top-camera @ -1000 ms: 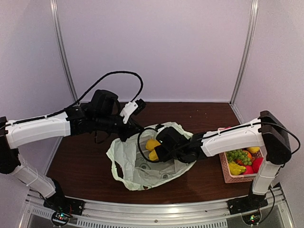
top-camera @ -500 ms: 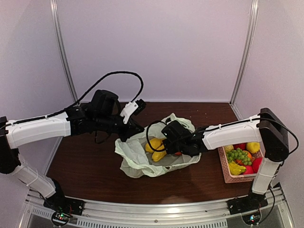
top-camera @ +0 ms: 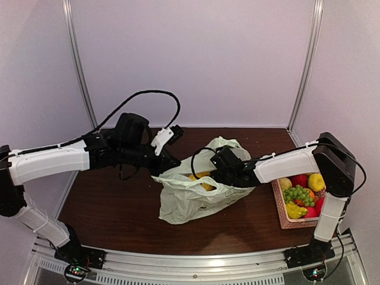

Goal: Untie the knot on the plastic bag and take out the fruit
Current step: Pick up the fake fruit from the takeout bag.

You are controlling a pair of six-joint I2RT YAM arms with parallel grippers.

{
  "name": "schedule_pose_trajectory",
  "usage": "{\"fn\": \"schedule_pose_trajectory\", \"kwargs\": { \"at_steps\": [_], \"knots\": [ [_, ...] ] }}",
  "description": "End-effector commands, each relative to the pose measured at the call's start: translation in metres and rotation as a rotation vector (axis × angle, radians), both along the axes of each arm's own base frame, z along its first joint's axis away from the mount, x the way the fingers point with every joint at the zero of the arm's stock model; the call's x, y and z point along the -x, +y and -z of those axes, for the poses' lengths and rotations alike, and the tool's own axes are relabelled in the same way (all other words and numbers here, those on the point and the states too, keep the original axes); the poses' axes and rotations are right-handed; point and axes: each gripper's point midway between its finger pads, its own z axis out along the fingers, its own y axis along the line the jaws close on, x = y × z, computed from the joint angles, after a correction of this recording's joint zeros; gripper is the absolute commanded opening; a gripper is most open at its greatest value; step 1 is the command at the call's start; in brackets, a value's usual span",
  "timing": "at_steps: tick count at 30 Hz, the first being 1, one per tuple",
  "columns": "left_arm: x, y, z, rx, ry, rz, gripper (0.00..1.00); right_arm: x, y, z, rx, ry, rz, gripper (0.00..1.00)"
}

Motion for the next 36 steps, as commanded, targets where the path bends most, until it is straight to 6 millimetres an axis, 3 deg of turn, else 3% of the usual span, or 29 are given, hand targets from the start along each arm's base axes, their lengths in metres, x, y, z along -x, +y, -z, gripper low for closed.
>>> {"fn": "schedule_pose_trajectory", "kwargs": {
  "at_steps": [1,5,9,18,24,31,36],
  "knots": [
    [0.0,-0.004,-0.003,0.022,-0.005,0.006,0.0,-0.003,-0.003,0.017,-0.002,0.034,0.004,0.77],
    [0.0,-0.004,-0.003,0.02,-0.006,0.005,0.0,0.0,0.001,0.011,-0.026,0.044,-0.022,0.59],
    [0.0,-0.005,-0.001,0.019,0.001,0.008,0.0,0.008,0.01,-0.008,-0.08,0.03,-0.089,0.53],
    [0.0,-0.006,0.002,0.014,0.009,0.008,0.0,0.052,0.046,-0.074,-0.294,-0.029,-0.313,0.51],
    [0.0,-0.007,0.005,0.012,0.019,0.012,0.0,0.097,0.085,-0.143,-0.641,-0.084,-0.589,0.52],
    [-0.001,-0.006,0.007,0.006,0.016,0.006,0.0,0.127,0.108,-0.186,-0.82,-0.084,-0.78,0.52],
    [-0.003,-0.005,0.009,-0.005,0.016,-0.007,0.0,0.132,0.106,-0.205,-0.875,-0.116,-0.801,0.53]
  ]
}}
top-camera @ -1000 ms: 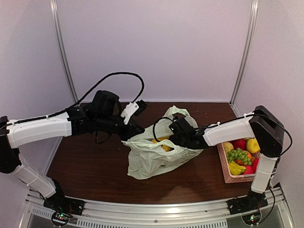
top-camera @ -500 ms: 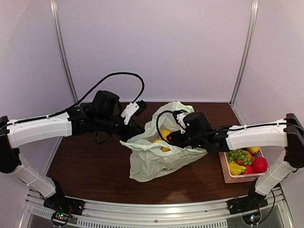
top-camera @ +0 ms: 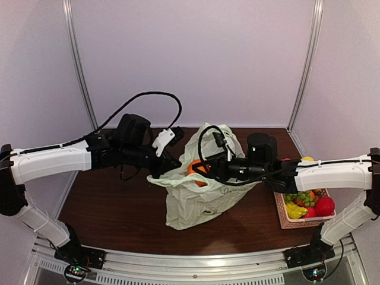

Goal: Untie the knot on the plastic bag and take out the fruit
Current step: Pick up the fake fruit from the takeout bag.

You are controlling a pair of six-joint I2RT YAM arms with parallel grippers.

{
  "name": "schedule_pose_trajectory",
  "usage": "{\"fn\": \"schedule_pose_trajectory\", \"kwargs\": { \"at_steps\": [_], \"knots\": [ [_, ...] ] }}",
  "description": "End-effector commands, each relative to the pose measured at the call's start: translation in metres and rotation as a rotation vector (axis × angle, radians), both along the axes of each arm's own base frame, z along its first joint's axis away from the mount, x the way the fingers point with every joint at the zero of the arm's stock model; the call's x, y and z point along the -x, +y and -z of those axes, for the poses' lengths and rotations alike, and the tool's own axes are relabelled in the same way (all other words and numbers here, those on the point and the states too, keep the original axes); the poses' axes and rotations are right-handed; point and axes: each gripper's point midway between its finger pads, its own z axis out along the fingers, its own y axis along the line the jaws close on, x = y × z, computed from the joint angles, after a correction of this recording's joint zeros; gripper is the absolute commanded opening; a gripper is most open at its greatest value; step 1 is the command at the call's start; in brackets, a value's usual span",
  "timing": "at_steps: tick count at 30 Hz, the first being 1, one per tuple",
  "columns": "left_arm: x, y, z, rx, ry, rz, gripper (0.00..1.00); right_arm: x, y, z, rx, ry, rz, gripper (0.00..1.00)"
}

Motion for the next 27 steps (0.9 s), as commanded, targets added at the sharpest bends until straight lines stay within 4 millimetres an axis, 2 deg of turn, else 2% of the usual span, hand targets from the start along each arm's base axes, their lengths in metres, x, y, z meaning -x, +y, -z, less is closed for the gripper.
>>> {"fn": "schedule_pose_trajectory", "kwargs": {
  "at_steps": [1,6,14,19,27],
  "knots": [
    [-0.005,-0.002,0.003,-0.005,-0.007,-0.019,0.0,0.015,-0.003,-0.043,-0.125,-0.058,-0.05,0.54],
    [-0.019,0.016,-0.008,-0.047,-0.09,-0.103,0.0,0.001,-0.034,-0.034,-0.007,-0.093,0.09,0.56],
    [-0.051,0.055,-0.03,-0.028,-0.133,-0.238,0.0,-0.012,-0.087,-0.019,0.07,-0.085,0.247,0.59],
    [-0.064,0.073,-0.038,-0.017,-0.141,-0.298,0.0,-0.012,-0.108,-0.014,0.074,-0.075,0.298,0.6],
    [-0.081,0.099,-0.041,-0.05,-0.171,-0.408,0.0,-0.012,-0.123,-0.015,0.087,-0.079,0.33,0.62]
  ]
}}
